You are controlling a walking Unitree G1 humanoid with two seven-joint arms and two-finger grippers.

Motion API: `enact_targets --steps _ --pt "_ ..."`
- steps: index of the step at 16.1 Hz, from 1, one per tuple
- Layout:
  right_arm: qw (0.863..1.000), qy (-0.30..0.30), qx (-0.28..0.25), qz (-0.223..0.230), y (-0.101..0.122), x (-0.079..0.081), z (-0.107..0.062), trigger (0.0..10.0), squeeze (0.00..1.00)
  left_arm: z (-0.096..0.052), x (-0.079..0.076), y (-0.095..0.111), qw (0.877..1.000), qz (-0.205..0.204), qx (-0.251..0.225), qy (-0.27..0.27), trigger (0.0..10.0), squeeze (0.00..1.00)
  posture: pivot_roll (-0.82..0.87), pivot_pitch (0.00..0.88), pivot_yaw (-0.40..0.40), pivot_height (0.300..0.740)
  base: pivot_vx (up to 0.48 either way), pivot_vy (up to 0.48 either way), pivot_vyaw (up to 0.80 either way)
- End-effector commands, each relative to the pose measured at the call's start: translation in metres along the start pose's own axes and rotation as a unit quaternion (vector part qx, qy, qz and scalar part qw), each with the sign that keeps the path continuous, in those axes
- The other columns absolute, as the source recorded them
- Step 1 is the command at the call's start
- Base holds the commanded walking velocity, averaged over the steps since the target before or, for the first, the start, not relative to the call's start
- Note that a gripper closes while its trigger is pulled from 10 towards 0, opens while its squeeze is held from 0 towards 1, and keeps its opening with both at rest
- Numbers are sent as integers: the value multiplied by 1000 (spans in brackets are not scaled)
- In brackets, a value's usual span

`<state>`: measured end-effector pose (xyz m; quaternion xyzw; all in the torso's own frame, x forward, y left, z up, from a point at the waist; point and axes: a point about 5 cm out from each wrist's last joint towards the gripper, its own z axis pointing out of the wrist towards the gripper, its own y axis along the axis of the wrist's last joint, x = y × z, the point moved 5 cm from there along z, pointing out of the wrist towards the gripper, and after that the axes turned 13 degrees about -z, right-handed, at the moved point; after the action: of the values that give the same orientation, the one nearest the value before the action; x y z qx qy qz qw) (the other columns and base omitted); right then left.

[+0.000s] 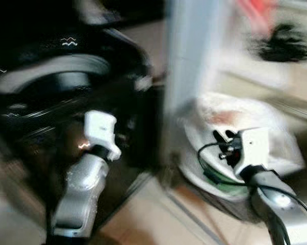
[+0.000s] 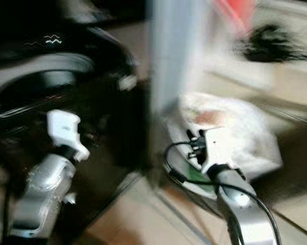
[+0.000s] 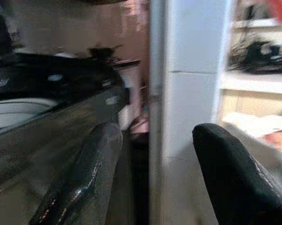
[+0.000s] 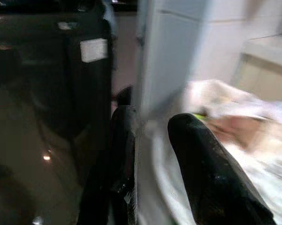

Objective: Clothes washing

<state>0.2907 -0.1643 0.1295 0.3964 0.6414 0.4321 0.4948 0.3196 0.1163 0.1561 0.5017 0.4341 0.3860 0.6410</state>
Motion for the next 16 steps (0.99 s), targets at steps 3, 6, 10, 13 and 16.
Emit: enact_targets --steps 3,6,10,13,16 --pt "1000 -5 -12 8 7 -3 2 10000 0 0 4 2 1000 0 -1 2 10000 0 -51 0 -28 740 454 0 0" --pt "1000 -10 -16 16 8 -5 1 10000 0 2 -3 1 1000 -9 -3 -11 10000 0 -55 0 -27 740 454 0 0" --pt "999 -10 -18 24 9 -7 1 10000 0 1 -8 0 1000 -17 -2 -19 10000 0 -58 0 -31 740 451 0 -528" --pt "999 -10 -21 27 9 -7 0 10000 0 -1 -13 -2 1000 -4 -1 -30 10000 0 -56 0 -36 740 0 0 0" --pt "999 -10 -21 33 9 -6 0 10000 0 -1 -13 -1 999 -4 -2 -33 10000 0 -55 0 -34 740 0 -480 0"
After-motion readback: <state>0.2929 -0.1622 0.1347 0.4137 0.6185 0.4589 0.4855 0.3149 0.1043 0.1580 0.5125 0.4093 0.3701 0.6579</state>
